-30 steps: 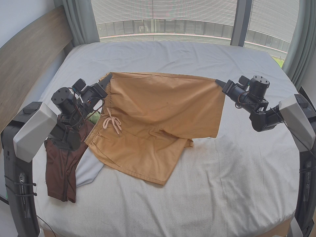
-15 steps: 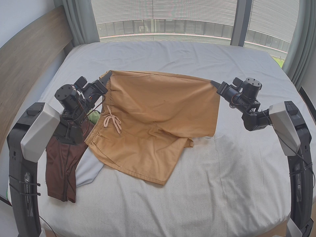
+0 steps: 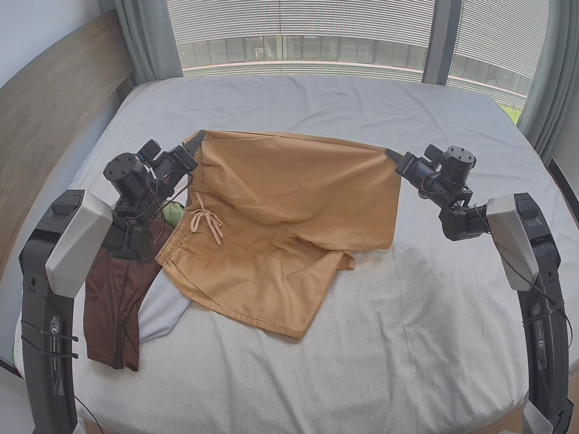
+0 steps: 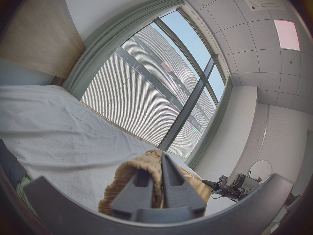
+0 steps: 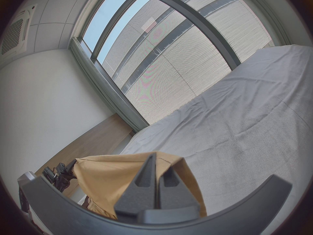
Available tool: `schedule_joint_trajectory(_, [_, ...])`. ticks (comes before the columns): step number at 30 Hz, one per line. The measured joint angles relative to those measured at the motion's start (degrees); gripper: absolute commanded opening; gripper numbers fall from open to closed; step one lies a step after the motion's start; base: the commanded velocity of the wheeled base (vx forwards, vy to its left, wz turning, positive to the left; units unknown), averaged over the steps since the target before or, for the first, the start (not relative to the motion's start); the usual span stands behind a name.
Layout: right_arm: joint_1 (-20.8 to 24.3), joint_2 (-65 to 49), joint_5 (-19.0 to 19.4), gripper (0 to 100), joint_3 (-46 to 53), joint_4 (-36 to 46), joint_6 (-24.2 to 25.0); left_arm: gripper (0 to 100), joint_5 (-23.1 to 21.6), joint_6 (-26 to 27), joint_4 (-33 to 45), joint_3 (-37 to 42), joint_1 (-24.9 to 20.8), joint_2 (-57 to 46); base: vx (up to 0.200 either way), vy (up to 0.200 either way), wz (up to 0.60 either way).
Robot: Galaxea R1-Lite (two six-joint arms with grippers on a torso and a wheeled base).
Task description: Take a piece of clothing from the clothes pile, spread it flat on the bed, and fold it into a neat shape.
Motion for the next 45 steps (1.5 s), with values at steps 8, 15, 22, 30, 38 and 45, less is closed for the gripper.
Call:
schedule_joint_trajectory(8, [0.0, 2.1, -0.5, 100, -2.5, 1.7, 0.1, 100, 0.5, -0.7, 5.1, -3.4, -0.1, 0.8, 0.0, 0.0, 0.0])
schedule_joint_trajectory(15, [-0.3, 1.7, -1.2, 100, -2.4, 0.5, 0.0, 100, 2.4, -0.8, 8.4, -5.3, -0.3, 0.8, 0.0, 0.0, 0.0])
schedule_joint_trajectory(22, [0.0, -1.5, -1.5, 100, 6.5, -2.1, -1.4, 100, 4.0, -0.5, 12.4, -5.5, -0.1, 0.4, 0.0, 0.0, 0.0])
schedule_joint_trajectory(30, [1.6, -6.7, -1.6, 100, 27.3, -8.0, -6.2, 100, 7.8, 1.2, 21.5, -5.3, 0.2, -1.3, 0.0, 0.0, 0.0])
schedule_joint_trajectory(38, [3.3, -9.9, -1.6, 100, 43.7, -15.8, -11.3, 100, 11.7, 5.1, 27.3, -3.1, 0.7, -4.4, 0.0, 0.0, 0.0])
schedule_joint_trajectory(45, [4.0, -10.1, -1.6, 100, 49.9, -19.6, -13.4, 100, 12.2, 6.0, 23.0, 4.8, 0.8, -8.9, 0.0, 0.0, 0.0])
